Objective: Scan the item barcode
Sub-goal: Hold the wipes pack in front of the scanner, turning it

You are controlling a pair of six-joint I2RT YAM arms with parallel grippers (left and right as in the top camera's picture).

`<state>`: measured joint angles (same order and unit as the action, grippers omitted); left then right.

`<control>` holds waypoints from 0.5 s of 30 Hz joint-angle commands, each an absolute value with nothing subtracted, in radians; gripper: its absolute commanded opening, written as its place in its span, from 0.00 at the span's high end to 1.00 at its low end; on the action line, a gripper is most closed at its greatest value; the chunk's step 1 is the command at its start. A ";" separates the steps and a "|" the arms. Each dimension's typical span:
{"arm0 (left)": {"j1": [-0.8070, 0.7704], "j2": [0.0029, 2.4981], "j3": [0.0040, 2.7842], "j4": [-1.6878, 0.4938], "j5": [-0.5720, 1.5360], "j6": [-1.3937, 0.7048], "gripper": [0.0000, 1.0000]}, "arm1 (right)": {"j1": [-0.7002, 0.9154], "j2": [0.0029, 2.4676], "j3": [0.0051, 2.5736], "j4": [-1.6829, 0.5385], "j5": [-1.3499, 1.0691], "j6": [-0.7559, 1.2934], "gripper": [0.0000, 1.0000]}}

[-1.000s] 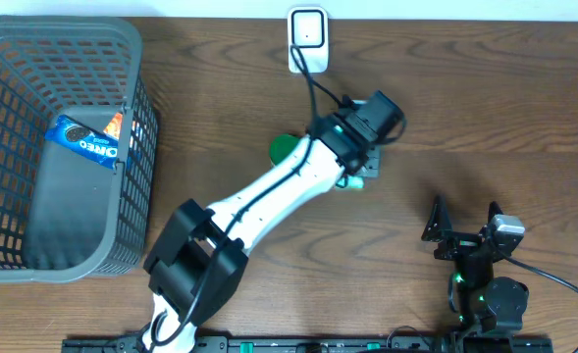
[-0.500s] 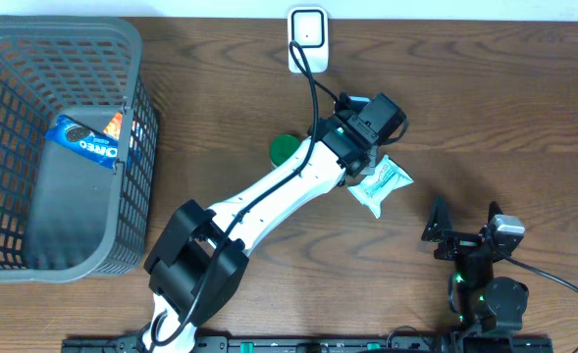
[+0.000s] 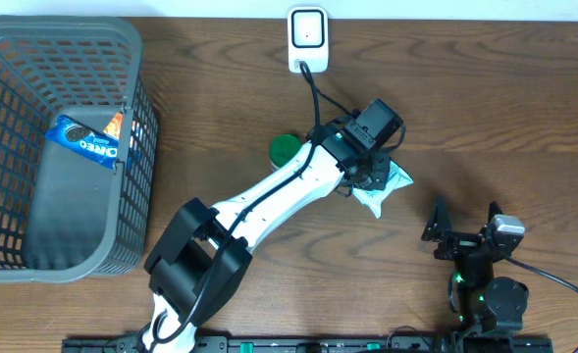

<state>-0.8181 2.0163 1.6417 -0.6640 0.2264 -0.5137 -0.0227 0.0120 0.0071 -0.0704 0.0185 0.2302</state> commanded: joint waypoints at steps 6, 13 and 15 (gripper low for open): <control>-0.815 2.062 1.634 -0.578 0.456 -0.438 0.92 | -0.013 0.007 0.006 -0.074 0.024 0.238 0.01; -0.807 2.198 1.634 -0.536 0.486 -0.464 0.92 | -0.013 0.007 0.006 -0.074 0.024 0.238 0.01; -0.798 2.234 1.634 -0.531 0.487 -0.493 0.92 | -0.013 0.007 0.006 -0.074 0.024 0.239 0.01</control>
<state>-0.8162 2.1685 1.6417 -0.5335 0.4644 -0.4667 -0.0227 0.0120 0.0071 -0.0704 0.0185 0.2302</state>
